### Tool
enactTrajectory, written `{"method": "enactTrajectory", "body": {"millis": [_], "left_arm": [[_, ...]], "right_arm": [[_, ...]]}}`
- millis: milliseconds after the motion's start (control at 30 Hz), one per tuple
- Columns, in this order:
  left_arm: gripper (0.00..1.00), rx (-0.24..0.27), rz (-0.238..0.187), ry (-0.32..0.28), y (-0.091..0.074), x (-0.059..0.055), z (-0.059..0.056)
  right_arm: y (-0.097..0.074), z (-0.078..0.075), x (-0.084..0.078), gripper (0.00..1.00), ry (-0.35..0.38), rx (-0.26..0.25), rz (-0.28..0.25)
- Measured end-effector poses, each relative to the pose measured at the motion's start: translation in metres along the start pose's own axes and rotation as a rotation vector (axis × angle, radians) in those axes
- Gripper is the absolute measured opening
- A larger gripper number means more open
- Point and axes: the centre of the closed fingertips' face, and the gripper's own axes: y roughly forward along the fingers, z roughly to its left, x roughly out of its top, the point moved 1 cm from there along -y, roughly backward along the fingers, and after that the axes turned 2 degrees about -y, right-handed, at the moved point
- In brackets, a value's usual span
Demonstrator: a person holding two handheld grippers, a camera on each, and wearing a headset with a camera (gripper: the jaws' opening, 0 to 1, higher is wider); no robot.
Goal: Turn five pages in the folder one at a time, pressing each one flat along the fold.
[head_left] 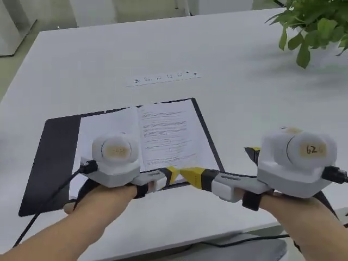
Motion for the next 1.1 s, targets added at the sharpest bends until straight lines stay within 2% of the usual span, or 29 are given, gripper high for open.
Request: {"method": "enactTrajectory", "body": {"millis": [133,333,567,767,867,933,967,1000,1033,1100], "left_arm": [[0.73,-0.022,0.004,0.004,0.018,0.001,-0.009],[0.7,-0.035,0.023,0.006,0.04,-0.007,-0.017],[0.68,-0.025,-0.004,-0.02,0.066,-0.006,-0.023],[0.65,0.017,0.011,-0.01,0.082,-0.015,-0.021],[0.63,0.04,0.028,-0.002,0.087,-0.024,-0.019],[0.61,0.059,0.057,0.009,0.088,-0.033,-0.017],[0.6,0.075,0.025,0.067,0.09,-0.03,-0.013],[0.58,0.087,0.027,0.069,0.089,-0.033,-0.013],[0.57,0.082,0.016,0.036,0.089,-0.034,-0.014],[0.55,0.094,0.0,0.033,0.088,-0.034,-0.012]], "right_arm": [[0.001,0.0,-0.001,0.98,0.005,-0.002,0.0],[0.003,-0.002,-0.004,0.97,0.016,-0.001,0.008],[0.004,-0.007,-0.007,0.97,0.038,-0.003,0.001],[0.006,-0.009,-0.009,0.96,0.053,-0.001,0.004],[0.007,-0.011,-0.009,0.96,0.061,0.0,0.002],[0.009,-0.012,-0.011,0.96,0.063,0.001,0.007],[0.01,-0.013,-0.012,0.96,0.064,0.001,0.009],[0.01,-0.014,-0.013,0.96,0.067,0.003,0.012],[0.011,-0.014,-0.014,0.96,0.071,0.004,0.016],[0.011,-0.014,-0.014,0.96,0.072,0.004,0.016]]}}
